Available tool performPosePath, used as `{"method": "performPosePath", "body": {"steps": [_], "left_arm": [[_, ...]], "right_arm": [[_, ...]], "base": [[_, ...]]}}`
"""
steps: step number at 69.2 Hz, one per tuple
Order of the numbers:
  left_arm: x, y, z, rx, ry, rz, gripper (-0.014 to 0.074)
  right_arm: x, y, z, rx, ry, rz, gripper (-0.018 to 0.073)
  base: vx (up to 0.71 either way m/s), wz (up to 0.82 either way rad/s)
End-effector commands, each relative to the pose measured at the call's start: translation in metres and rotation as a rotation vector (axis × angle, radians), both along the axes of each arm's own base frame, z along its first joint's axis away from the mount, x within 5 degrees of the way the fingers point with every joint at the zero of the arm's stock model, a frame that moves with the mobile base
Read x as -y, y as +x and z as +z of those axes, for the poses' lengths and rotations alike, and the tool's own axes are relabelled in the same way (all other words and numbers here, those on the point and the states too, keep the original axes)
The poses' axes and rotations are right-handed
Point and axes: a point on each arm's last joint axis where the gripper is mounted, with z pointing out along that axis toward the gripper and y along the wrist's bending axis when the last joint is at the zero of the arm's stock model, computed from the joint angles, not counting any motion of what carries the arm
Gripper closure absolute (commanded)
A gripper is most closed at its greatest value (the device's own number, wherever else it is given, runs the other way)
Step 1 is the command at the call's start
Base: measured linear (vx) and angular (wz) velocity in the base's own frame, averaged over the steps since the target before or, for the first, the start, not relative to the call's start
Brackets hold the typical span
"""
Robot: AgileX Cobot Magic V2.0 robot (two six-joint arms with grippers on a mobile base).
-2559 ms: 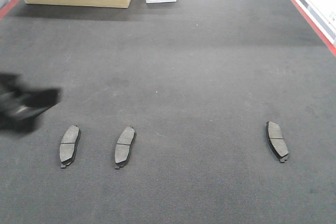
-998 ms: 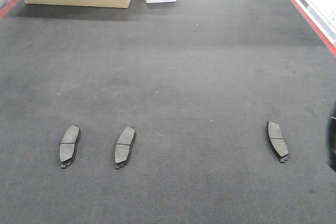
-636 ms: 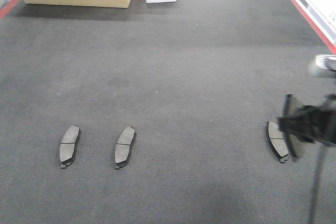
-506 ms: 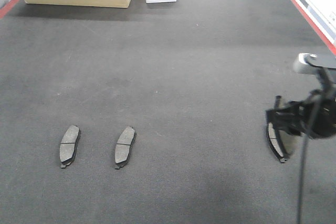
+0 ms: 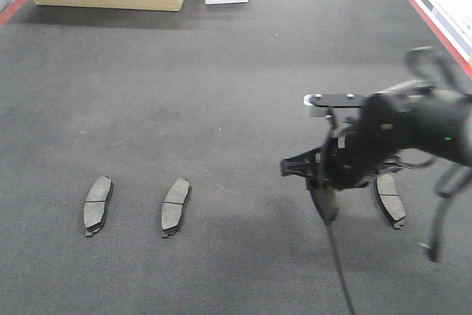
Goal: Move and align brake pads A on conveyor
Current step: 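Lower the right gripper's brake pad onto the belt beside the other pad, then open the right gripper and raise it away from the pads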
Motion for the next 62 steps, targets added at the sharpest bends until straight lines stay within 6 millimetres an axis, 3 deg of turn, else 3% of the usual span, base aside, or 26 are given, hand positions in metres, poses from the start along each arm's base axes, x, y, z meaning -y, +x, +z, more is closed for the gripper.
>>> {"method": "performPosePath", "body": {"steps": [1, 14, 24, 31, 41, 62], "left_arm": [[0.0, 0.0, 0.012, 0.07, -0.026, -0.008, 0.0074], [0.0, 0.0, 0.012, 0.07, -0.026, -0.008, 0.0074], [0.0, 0.0, 0.012, 0.07, -0.026, -0.008, 0.0074], [0.0, 0.0, 0.012, 0.07, -0.026, -0.008, 0.0074], [0.0, 0.0, 0.012, 0.07, -0.026, -0.008, 0.0074], [0.0, 0.0, 0.012, 0.07, -0.026, -0.008, 0.0074]], "right_arm": [[-0.006, 0.014, 0.018, 0.092, 0.008, -0.019, 0.0521], [-0.012, 0.031, -0.002, 0.044, -0.016, -0.022, 0.044], [-0.015, 0.038, -0.022, -0.031, -0.044, -0.028, 0.0285], [-0.017, 0.043, -0.025, -0.03, -0.05, -0.026, 0.0165], [-0.018, 0.046, -0.005, 0.04, -0.031, -0.017, 0.0058], [0.001, 0.02, 0.062, 0.157, -0.132, 0.099, 0.0052]], "base": [[0.0, 0.0], [0.0, 0.0], [0.0, 0.0], [0.0, 0.0], [0.0, 0.0], [0.0, 0.0]]}}
